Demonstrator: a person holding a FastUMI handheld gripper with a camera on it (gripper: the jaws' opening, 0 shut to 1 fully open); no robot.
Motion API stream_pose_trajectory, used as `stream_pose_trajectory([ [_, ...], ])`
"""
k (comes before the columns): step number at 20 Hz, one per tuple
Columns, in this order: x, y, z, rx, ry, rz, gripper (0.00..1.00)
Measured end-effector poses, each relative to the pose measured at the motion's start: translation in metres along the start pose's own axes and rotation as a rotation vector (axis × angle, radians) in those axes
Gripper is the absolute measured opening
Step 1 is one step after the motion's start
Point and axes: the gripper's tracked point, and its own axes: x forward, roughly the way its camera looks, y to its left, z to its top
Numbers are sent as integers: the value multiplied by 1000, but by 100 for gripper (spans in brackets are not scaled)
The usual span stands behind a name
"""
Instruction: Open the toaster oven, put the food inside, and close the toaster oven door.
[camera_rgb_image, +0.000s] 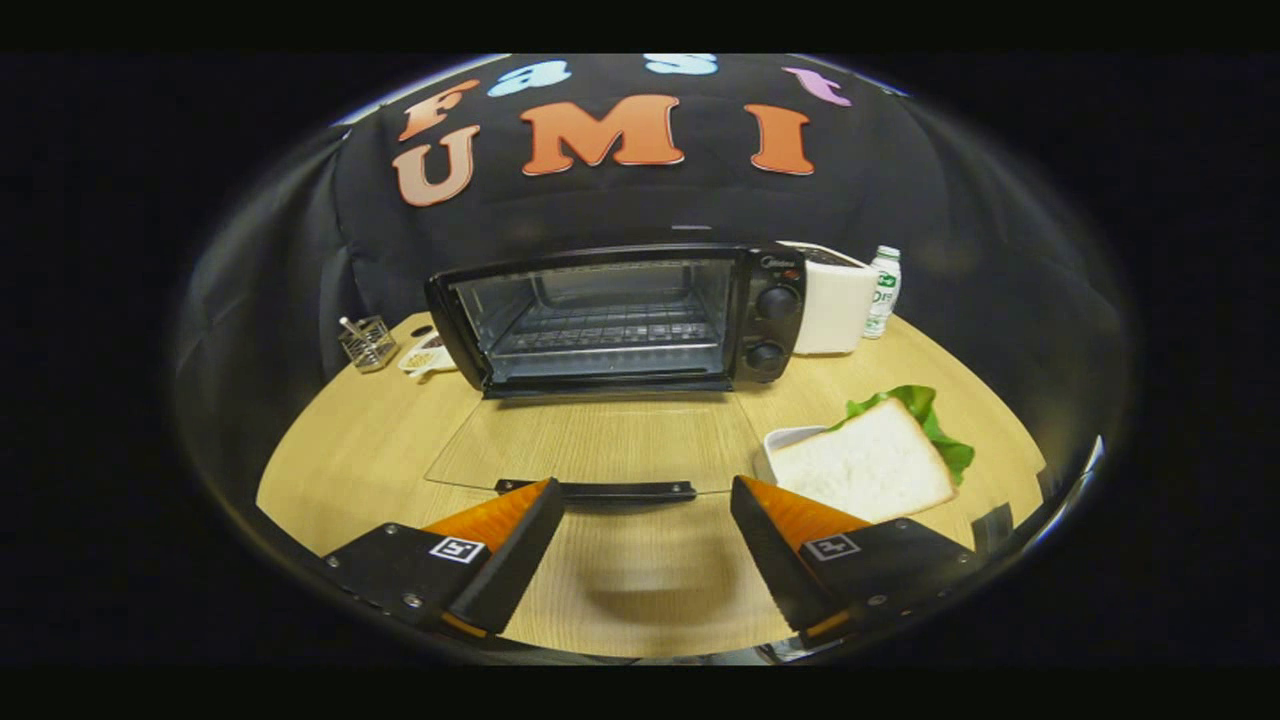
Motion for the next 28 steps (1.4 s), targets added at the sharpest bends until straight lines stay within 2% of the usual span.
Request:
stream_pose_trajectory([
  [7, -54, -73, 5, -17, 84, -19, 99],
  [10, -62, -110, 9, -50, 128, -62, 99],
  [13, -58, -134, 10, -61, 183, -60, 99],
  [21, -6, -171, 12, 55, 309, 65, 99],
  [26, 25, -165, 9, 72, 408, 198, 99],
  [28, 32, -166, 4, 61, 456, 217, 92],
])
